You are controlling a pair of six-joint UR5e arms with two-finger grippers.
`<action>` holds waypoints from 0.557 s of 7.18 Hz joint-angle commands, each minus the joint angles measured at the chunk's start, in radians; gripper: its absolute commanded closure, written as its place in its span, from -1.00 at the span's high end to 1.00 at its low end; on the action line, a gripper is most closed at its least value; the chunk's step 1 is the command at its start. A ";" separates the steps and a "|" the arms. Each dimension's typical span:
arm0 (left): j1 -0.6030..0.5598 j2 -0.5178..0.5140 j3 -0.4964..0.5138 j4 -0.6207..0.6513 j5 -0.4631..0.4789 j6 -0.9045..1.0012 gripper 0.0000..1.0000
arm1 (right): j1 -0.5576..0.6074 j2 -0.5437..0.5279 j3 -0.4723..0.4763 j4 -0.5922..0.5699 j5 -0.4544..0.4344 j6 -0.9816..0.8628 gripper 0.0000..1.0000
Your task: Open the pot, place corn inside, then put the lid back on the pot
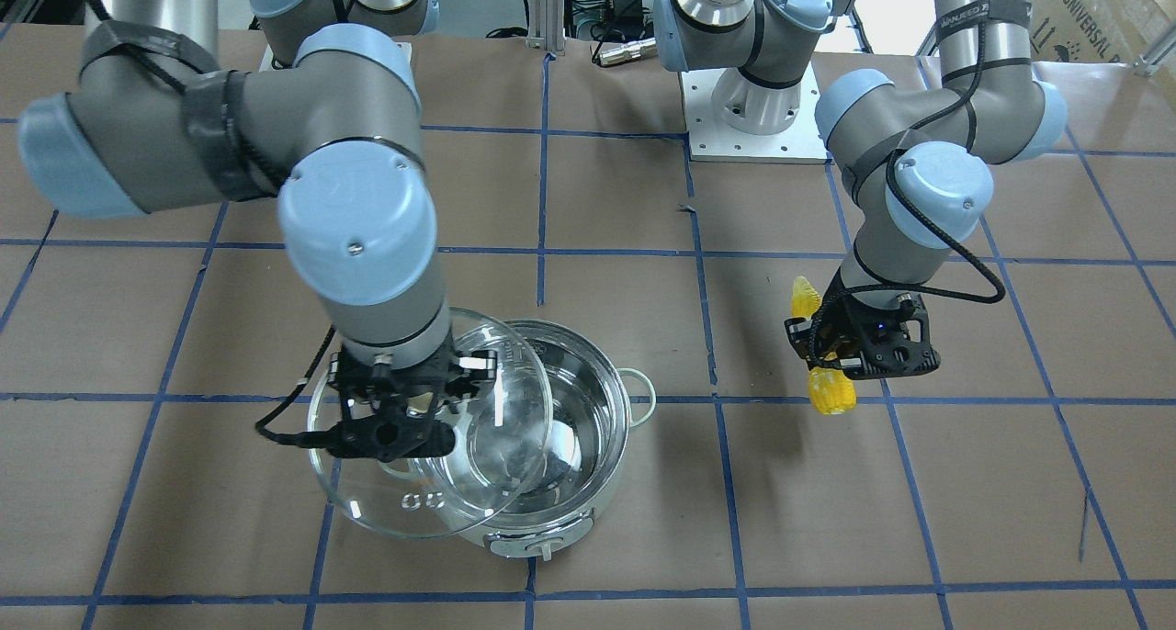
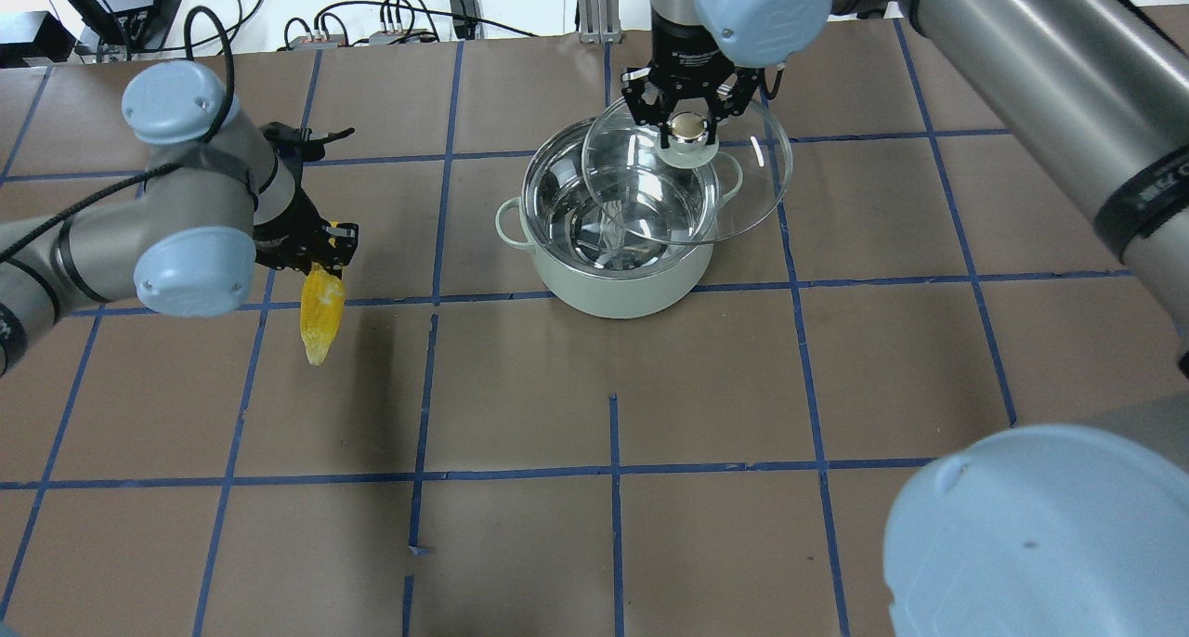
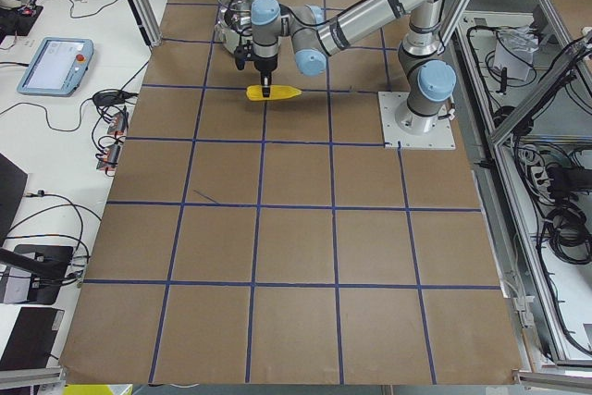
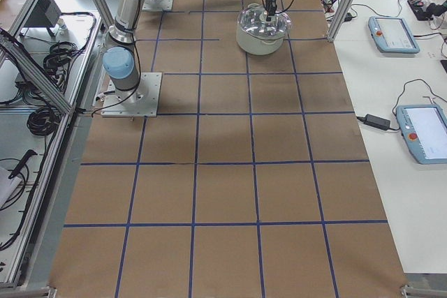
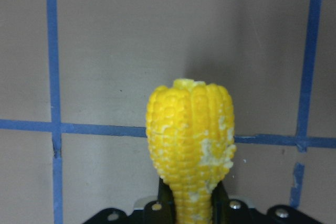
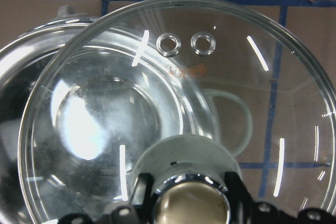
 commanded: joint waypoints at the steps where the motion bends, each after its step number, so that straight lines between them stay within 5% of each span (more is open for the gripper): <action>1: -0.082 0.005 0.212 -0.265 0.000 -0.142 -0.85 | -0.192 0.000 0.024 0.009 0.001 -0.218 -0.79; 4: -0.285 -0.071 0.312 -0.289 -0.011 -0.441 -0.85 | -0.324 0.003 0.125 -0.089 -0.007 -0.338 -0.80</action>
